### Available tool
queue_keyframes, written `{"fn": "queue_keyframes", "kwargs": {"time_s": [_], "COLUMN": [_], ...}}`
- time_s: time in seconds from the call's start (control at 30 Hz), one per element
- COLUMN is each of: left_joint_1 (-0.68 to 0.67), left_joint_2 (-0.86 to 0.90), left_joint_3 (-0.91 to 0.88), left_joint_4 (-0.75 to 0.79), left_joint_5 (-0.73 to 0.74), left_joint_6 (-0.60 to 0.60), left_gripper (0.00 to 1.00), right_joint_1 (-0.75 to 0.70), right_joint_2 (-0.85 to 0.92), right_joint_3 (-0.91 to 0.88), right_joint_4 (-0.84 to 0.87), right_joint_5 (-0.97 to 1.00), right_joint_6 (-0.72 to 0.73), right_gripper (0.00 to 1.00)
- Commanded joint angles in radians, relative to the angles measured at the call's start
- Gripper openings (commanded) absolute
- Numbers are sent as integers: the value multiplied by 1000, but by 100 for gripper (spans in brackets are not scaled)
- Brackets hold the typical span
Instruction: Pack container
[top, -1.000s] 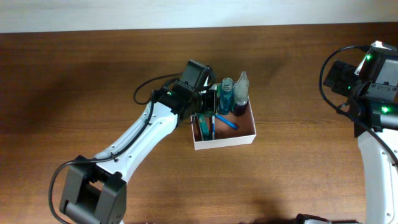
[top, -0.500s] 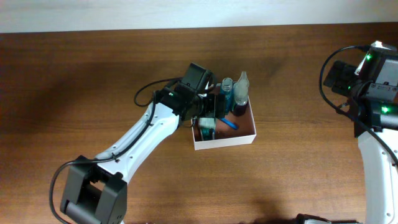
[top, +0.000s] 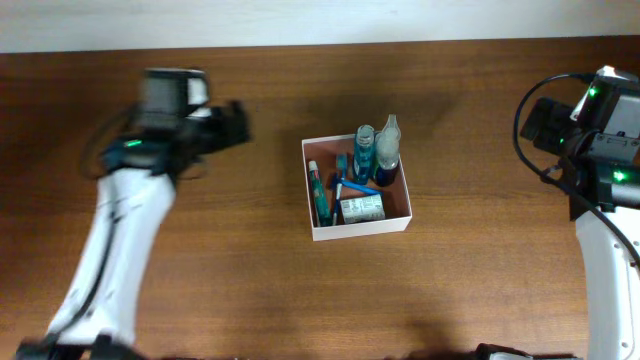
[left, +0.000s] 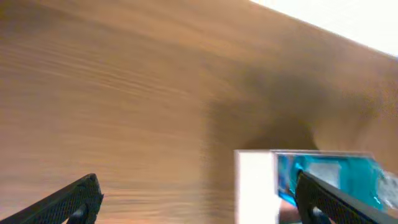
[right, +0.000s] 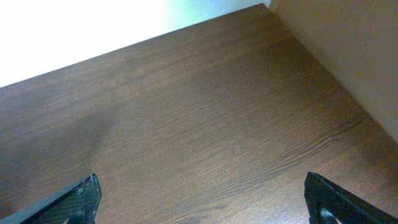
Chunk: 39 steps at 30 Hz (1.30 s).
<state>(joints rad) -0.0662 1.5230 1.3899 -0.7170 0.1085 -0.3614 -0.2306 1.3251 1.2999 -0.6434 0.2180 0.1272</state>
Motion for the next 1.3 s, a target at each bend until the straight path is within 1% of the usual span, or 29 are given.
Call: {"fn": "queue_keyframes", "kwargs": {"time_s": [0.0, 0.1, 0.23, 1.1, 1.27], "left_joint_1": [115, 189, 227, 227, 227], "left_joint_2": [-82, -106, -102, -99, -99], "left_joint_3": [12, 12, 11, 11, 11], "left_joint_4": [-37, -66, -121, -134, -134], "left_joint_5": [-45, -45, -45, -45, -45], "left_joint_6": [42, 41, 41, 41, 41], "left_gripper": [99, 99, 99, 99, 99], "right_joint_1": [-6, -6, -6, -6, -5], "right_joint_2": [-10, -10, -10, -10, -29], "right_joint_3": [15, 15, 15, 14, -27], "right_joint_4": [3, 3, 3, 3, 3], "right_joint_5": [-1, -1, -1, -1, -1], "right_joint_6": [2, 2, 2, 2, 2], "right_gripper": [99, 99, 99, 99, 99]}}
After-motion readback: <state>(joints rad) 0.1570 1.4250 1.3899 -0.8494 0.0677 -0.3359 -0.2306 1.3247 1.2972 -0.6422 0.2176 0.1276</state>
